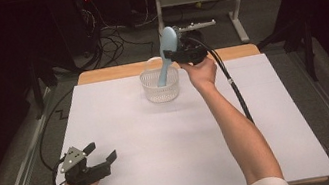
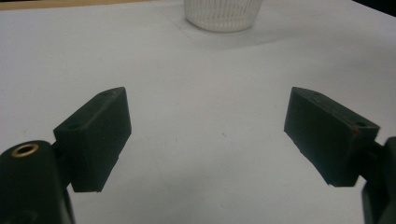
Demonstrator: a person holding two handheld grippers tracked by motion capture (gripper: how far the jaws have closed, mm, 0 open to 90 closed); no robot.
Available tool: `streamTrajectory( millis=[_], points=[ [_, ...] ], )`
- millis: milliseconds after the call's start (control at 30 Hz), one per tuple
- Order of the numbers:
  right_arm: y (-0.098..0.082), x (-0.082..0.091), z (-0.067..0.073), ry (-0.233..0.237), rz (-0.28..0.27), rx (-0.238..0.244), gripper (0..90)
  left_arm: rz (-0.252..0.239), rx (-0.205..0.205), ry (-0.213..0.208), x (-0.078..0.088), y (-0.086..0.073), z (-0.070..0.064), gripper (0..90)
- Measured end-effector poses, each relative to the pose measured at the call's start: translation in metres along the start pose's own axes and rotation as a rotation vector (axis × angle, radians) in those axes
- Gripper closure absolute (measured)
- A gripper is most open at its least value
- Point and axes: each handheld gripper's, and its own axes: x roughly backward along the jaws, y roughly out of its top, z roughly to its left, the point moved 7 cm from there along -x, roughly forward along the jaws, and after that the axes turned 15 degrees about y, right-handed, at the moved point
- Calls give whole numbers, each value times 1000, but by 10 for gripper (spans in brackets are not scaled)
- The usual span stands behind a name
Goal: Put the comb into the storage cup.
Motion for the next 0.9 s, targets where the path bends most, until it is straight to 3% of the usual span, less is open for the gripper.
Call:
streamTrajectory(
  millis=[900],
  points=[
    [-27, -34, 4, 7, 55, 4, 556, 1, -6, -5, 0, 1, -1, 143]
  ],
)
